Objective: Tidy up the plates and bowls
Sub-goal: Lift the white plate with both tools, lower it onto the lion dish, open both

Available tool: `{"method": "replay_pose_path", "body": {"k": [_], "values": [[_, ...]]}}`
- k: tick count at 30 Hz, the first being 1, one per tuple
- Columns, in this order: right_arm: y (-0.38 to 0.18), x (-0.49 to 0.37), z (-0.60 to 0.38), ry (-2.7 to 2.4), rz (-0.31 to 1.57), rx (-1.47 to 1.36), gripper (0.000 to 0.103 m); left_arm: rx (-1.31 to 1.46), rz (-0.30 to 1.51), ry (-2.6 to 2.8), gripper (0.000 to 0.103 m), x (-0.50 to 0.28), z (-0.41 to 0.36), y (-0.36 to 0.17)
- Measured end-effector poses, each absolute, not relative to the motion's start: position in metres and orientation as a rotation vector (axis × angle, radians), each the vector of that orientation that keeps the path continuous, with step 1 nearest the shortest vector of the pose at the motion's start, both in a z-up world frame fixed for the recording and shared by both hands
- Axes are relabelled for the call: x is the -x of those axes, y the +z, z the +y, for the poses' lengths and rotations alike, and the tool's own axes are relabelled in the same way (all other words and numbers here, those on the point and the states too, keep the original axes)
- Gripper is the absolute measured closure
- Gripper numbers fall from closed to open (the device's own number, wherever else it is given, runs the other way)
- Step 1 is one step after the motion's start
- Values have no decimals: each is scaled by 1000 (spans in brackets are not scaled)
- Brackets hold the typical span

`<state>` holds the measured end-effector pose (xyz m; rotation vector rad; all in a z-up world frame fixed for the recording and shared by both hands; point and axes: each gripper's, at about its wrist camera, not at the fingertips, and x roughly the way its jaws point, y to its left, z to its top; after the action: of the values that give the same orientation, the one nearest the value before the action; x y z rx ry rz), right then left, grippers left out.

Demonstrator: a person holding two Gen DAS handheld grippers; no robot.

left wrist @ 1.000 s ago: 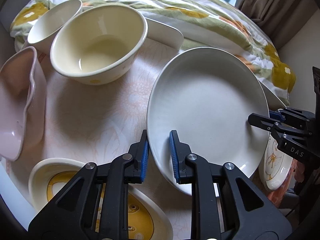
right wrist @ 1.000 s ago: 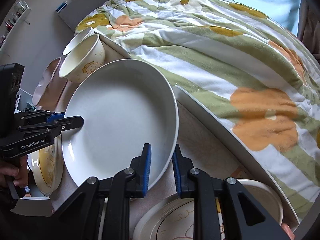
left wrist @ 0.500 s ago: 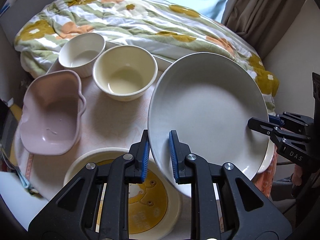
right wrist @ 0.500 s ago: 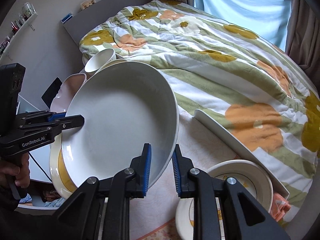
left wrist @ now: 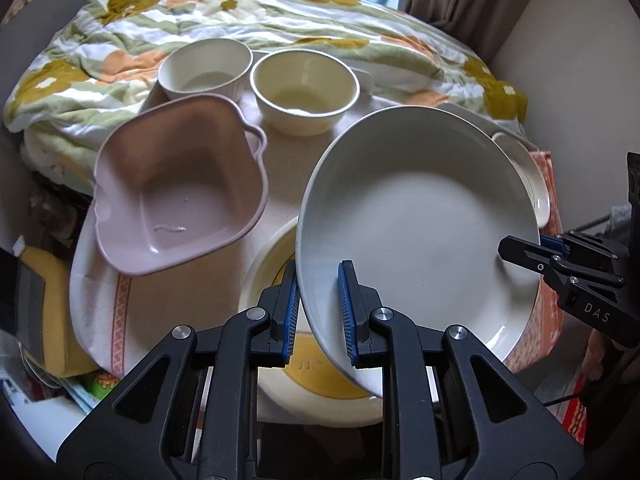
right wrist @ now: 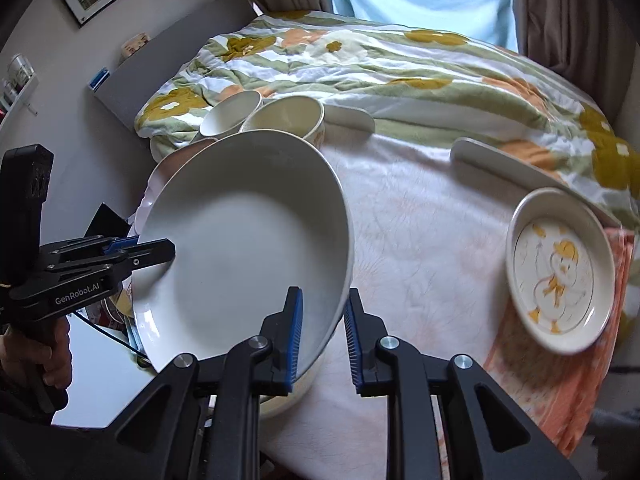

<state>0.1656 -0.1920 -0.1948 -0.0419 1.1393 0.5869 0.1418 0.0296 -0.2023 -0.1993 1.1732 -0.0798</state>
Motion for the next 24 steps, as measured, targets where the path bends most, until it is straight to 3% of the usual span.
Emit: {"method": "replay_pose_path", "body": {"k": [15, 24], "values": [[-239, -124, -168, 394, 1160, 59, 84, 109, 1270, -136, 86, -123, 35, -264], [-243, -125, -164, 400, 1141, 92, 86, 70, 1256, -105, 87, -126, 36, -266]]}}
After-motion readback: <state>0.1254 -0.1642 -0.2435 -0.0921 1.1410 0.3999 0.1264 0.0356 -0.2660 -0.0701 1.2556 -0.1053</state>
